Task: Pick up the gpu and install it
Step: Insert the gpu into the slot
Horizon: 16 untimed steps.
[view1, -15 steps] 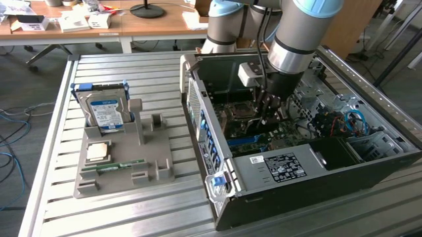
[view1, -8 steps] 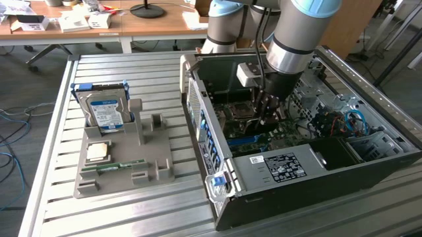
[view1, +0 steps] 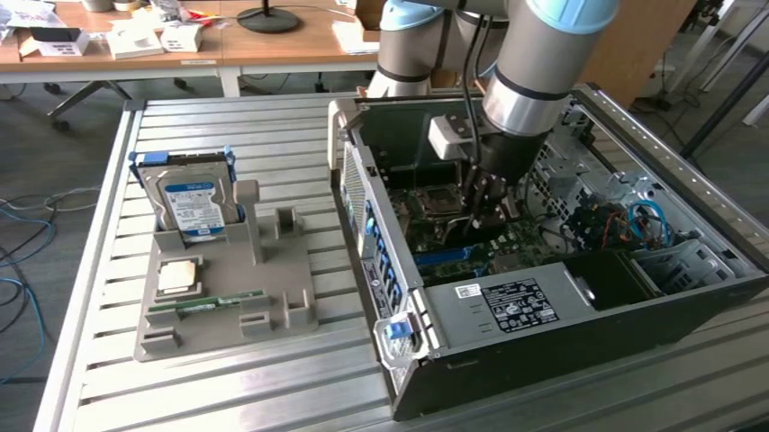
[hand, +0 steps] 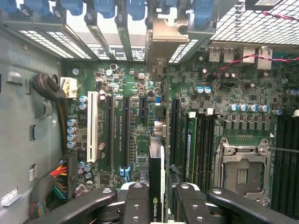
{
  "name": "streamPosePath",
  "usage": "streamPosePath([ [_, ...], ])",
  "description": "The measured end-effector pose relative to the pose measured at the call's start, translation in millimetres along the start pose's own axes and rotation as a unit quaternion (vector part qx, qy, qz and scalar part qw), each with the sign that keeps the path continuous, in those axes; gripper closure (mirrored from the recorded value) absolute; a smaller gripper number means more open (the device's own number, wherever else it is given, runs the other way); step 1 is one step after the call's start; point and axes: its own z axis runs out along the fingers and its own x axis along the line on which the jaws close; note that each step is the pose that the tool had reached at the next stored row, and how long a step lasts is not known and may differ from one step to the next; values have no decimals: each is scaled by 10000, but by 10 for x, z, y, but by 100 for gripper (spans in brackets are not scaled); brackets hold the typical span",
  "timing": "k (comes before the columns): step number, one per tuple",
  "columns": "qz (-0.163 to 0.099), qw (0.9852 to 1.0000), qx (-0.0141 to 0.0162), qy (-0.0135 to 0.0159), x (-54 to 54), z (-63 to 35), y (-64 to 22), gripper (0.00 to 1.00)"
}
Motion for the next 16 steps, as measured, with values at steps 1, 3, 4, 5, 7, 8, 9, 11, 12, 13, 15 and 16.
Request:
streamPosePath([
  [1,0,10000,1,0,0,3,1,73],
  [3,0,10000,1,1,0,3,2,73],
  [4,0,10000,2,1,0,3,2,73],
  [5,1,10000,2,0,0,4,7,73],
  [7,0,10000,3,-1,-1,5,17,73],
  [8,1,10000,3,-1,-1,5,24,73],
  [9,3,10000,3,-1,0,5,32,73],
  [11,8,10000,4,0,-1,5,41,73],
  [12,11,10000,4,-1,-1,5,41,73],
  [13,18,10000,4,0,0,5,42,73],
  [15,35,10000,5,0,0,6,47,73],
  [16,40,10000,5,0,-1,7,52,73],
])
